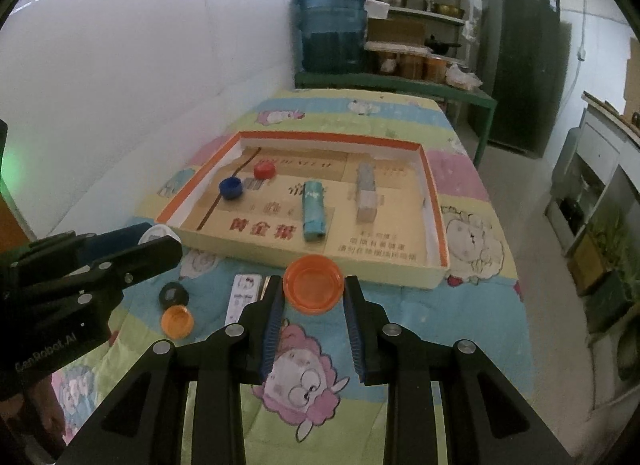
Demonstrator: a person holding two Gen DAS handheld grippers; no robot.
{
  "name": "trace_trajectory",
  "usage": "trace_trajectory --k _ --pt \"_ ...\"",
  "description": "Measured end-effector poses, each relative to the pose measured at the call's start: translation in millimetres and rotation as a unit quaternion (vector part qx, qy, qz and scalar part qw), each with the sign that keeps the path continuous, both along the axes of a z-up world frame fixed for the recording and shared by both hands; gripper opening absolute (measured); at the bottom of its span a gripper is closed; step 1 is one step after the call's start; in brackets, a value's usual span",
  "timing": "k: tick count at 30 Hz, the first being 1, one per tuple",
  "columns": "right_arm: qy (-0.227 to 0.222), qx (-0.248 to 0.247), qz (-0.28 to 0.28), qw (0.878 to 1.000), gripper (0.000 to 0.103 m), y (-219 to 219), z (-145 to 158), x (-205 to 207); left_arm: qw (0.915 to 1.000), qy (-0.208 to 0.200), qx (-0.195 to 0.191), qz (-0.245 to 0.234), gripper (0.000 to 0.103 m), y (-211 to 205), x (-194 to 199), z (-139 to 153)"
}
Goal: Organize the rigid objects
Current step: 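Carry the white QR cap and orange cap into the box lid and release both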
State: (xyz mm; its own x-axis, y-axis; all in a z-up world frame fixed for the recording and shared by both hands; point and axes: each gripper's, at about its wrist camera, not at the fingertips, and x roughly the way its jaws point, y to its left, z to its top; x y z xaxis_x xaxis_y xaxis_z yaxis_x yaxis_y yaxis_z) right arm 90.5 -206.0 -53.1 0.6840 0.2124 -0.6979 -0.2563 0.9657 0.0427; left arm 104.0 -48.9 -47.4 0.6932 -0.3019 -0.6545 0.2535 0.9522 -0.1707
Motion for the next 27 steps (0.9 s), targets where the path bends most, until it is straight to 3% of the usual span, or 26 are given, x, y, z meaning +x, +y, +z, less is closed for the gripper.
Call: trace_trajectory --k 14,27 --pt "-0.003 -0.001 -0.008 1.0 0.03 -9.4 3.5 43.3 1.0 0.002 0.0 0.009 0.031 -1.2 51.7 2.8" --pt "0.027 0.004 -0.02 0.999 0.03 -23.0 -21.6 85.8 0.9996 0.023 0.007 0.016 0.031 -1.9 97.1 -19.4"
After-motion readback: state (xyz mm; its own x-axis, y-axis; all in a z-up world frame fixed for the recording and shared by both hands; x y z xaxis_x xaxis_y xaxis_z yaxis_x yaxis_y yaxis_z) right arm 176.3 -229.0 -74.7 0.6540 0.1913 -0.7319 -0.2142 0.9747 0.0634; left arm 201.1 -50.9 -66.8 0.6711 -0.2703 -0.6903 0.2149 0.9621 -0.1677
